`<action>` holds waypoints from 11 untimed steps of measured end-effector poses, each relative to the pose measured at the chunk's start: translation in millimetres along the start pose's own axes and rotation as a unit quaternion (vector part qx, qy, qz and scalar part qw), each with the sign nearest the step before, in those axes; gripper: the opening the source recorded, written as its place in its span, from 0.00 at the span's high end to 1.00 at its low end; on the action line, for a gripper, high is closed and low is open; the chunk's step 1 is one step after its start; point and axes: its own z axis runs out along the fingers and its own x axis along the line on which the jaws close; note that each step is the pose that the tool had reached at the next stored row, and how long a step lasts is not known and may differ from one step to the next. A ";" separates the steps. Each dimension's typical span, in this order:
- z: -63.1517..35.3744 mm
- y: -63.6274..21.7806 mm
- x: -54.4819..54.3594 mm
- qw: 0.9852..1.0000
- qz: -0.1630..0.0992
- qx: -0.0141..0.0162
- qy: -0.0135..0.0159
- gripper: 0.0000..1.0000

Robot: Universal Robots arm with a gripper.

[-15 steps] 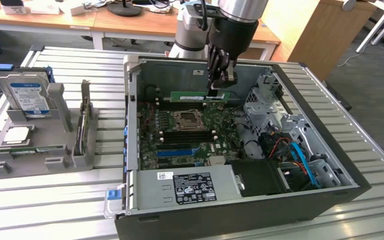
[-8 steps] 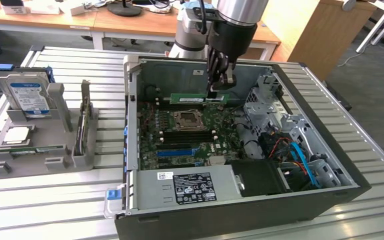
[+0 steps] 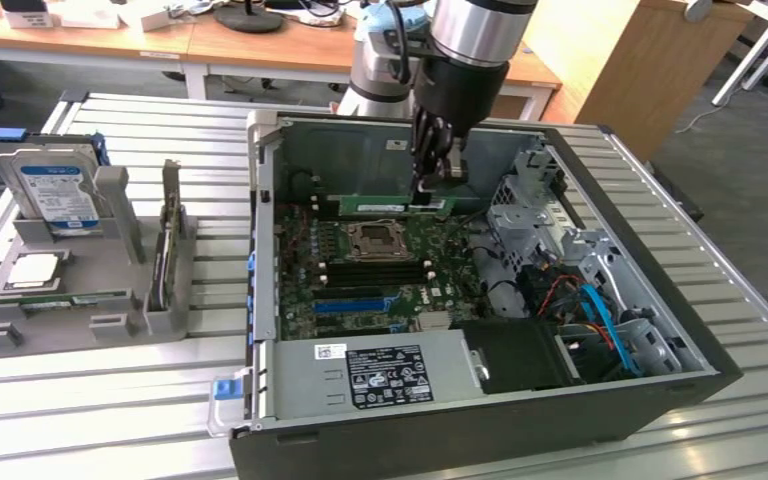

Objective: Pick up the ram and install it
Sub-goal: 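Insert the ram into the slot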

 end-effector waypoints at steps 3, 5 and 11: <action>5.3 -0.1 0.2 1.000 0.000 0.000 0.000 0.88; 9.1 -0.2 0.3 1.000 0.000 0.000 0.000 0.88; 19.6 -0.5 0.6 1.000 0.000 0.000 0.000 0.88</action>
